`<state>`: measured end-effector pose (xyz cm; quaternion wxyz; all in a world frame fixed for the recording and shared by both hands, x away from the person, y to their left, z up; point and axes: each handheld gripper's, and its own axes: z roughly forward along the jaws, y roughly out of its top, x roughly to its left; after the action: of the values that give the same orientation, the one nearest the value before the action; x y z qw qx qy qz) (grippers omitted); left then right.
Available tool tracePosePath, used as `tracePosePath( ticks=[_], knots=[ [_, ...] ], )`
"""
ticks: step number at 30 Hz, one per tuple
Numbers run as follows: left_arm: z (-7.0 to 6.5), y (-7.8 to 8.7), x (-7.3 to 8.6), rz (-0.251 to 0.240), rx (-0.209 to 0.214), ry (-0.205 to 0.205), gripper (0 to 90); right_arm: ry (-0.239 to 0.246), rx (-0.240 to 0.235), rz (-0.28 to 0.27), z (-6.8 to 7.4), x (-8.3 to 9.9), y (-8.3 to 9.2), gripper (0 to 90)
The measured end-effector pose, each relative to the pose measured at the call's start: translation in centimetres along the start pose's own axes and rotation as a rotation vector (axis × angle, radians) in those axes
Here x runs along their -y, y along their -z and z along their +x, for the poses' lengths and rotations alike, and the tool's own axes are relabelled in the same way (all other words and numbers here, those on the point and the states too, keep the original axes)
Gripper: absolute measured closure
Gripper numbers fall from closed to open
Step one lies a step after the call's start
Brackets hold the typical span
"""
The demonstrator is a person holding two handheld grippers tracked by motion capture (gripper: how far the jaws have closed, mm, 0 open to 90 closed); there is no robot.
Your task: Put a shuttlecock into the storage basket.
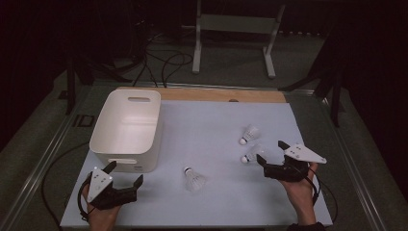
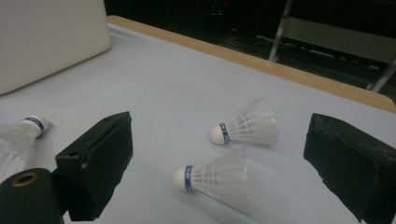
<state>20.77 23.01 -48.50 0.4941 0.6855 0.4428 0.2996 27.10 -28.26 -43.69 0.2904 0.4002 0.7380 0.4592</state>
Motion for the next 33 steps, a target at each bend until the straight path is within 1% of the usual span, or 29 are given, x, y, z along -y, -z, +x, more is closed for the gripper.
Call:
tracePosePath(
  ticks=[4,6,9,13,19,20,21,24,27,30,33],
  knots=[
    [0.0,0.0,0.0,0.002,0.0,-0.001,0.0,0.001,0.003,0.01,-0.3,-0.2,-0.4,8.1],
    [0.0,0.0,0.0,0.002,0.001,-0.004,0.0,0.013,0.008,0.021,-0.5,-0.3,-0.6,8.1],
    [0.0,-0.1,0.0,0.004,-0.001,-0.004,0.0,0.018,0.014,0.035,-0.6,-0.4,-1.1,8.1],
    [0.0,-0.1,0.0,0.004,-0.003,-0.003,0.0,0.039,0.011,0.044,-0.7,-0.7,-1.8,8.1],
    [0.0,-0.1,0.0,0.008,-0.003,-0.007,0.0,0.04,0.015,0.062,-1.0,-0.9,-2.6,8.1],
    [0.0,-0.1,0.0,0.009,-0.003,-0.008,0.0,0.045,0.015,0.061,-1.0,-0.9,-2.7,8.1],
    [-0.1,-0.1,0.0,0.009,-0.002,-0.009,0.0,0.04,0.01,0.064,-1.1,-0.8,-2.9,8.1],
    [-0.1,-0.1,0.0,0.009,-0.001,-0.009,0.0,0.042,0.015,0.083,-1.2,-0.7,-3.2,8.1],
    [-0.1,-0.1,0.0,0.01,-0.001,-0.009,0.0,0.033,0.009,0.089,-1.3,-0.5,-3.6,8.1],
    [-0.1,-0.1,0.0,0.009,0.0,-0.009,0.0,0.043,0.006,0.103,-1.3,-0.3,-4.0,8.1],
    [-0.1,-0.1,0.0,0.009,0.002,-0.011,0.0,0.038,0.007,0.119,-1.3,0.0,-4.4,8.1]
  ],
)
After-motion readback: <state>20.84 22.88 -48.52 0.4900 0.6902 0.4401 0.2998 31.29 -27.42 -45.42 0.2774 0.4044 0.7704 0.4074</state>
